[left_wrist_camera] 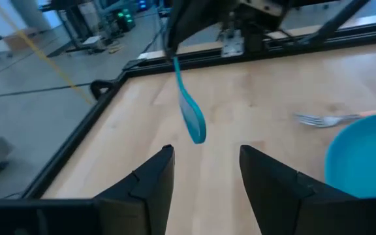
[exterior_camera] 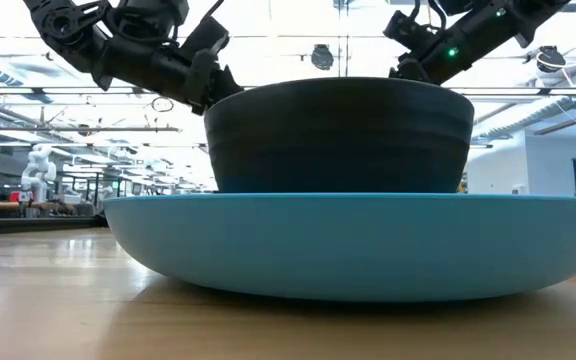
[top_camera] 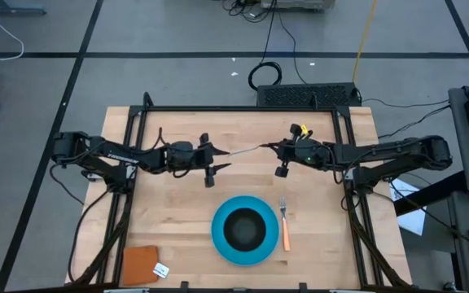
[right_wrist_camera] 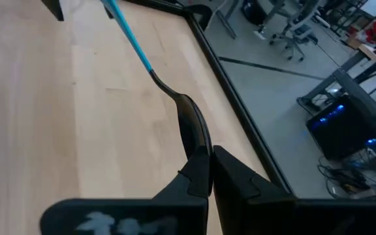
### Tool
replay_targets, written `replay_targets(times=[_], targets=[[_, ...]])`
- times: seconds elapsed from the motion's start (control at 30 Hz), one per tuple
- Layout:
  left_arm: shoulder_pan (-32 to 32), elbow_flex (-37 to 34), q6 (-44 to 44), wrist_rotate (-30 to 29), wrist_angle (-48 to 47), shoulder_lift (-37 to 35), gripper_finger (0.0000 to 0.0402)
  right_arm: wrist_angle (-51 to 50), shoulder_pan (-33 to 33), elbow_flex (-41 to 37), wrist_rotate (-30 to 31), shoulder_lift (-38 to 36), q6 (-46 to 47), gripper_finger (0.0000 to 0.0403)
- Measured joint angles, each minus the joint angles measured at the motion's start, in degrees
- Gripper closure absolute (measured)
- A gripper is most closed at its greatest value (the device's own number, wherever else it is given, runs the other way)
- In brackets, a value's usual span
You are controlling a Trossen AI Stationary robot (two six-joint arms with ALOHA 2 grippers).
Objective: Set table place
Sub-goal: Put the blue spoon into the bowl
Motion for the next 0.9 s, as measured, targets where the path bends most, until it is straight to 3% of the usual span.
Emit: replay_targets(times=[0.9], targets=[[-0.8,0.0,-0.7,1.1,4.8,0.0,0.0222,0.9,1.5,0.0,-0.4,0.0,-1.3,0.0403]])
